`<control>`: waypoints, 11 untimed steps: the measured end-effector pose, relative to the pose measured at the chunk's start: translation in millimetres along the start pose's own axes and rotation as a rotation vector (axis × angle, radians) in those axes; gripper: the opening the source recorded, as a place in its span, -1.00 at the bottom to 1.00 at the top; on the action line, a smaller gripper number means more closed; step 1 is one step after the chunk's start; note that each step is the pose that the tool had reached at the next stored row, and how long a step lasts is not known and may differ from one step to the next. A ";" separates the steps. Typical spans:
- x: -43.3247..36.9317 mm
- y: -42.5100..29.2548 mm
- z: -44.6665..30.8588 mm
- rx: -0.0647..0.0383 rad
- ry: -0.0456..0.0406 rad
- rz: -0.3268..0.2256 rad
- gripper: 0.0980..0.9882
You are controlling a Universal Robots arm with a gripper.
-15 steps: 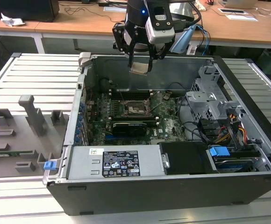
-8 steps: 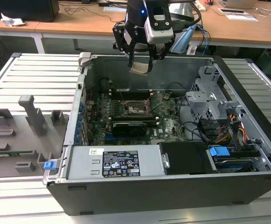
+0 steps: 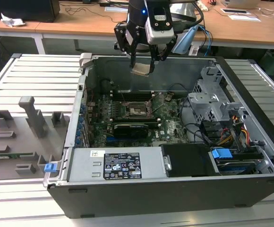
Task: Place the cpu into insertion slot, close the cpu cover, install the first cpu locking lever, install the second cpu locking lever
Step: 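Place the cpu into insertion slot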
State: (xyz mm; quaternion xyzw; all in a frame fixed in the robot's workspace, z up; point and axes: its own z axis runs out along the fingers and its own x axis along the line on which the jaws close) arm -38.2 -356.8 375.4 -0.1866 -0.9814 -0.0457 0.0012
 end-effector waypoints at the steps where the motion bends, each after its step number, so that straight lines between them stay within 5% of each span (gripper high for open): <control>1: 0.0 0.0 0.0 0.000 -0.0005 0.006 -0.04; 11: 0.0 0.0 0.0 -0.001 -0.0039 0.044 -0.04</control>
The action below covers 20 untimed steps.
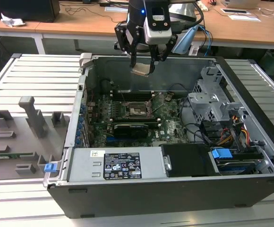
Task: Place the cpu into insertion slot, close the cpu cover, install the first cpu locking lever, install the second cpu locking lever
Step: 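Place the cpu into insertion slot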
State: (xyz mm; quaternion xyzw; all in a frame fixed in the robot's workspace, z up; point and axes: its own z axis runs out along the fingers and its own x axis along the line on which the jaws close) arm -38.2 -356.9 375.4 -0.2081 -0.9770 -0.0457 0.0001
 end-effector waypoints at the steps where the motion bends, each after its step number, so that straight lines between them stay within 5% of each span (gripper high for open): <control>1: 0.0 0.0 0.0 0.000 -0.0002 0.003 -0.04; 20: 0.0 0.0 0.0 -0.001 -0.0053 0.059 -0.04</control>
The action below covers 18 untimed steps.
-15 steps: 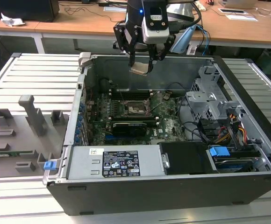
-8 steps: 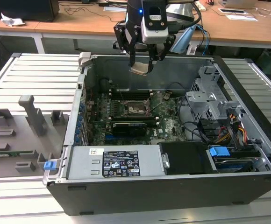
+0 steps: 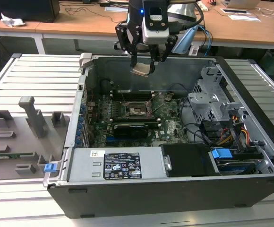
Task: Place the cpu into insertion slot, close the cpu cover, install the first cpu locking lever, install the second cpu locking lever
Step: 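Place the cpu into insertion slot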
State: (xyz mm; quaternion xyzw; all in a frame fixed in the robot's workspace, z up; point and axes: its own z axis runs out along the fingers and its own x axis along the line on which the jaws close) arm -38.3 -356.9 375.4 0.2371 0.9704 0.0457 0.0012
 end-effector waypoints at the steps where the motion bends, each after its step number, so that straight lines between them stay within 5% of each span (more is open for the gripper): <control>1: 0.0 0.0 0.0 0.000 -0.0002 0.002 -0.04; 18: 0.0 0.0 0.0 -0.001 -0.0050 0.055 -0.04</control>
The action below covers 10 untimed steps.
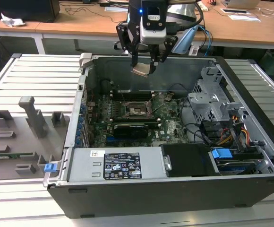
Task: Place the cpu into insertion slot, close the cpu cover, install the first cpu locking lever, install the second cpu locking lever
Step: 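Place the cpu into insertion slot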
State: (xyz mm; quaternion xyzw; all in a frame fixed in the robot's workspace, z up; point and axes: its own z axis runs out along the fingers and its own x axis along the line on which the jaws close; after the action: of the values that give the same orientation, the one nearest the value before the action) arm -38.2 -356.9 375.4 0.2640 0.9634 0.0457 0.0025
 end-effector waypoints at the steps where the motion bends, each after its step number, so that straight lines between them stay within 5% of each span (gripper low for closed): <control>1: 0.0 0.0 0.0 0.000 -0.0005 0.006 -0.04; 10: 0.0 0.0 0.0 -0.001 -0.0041 0.045 -0.04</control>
State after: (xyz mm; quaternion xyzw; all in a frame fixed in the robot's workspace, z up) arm -38.2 -356.9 375.4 0.2858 0.9572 0.0456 0.0035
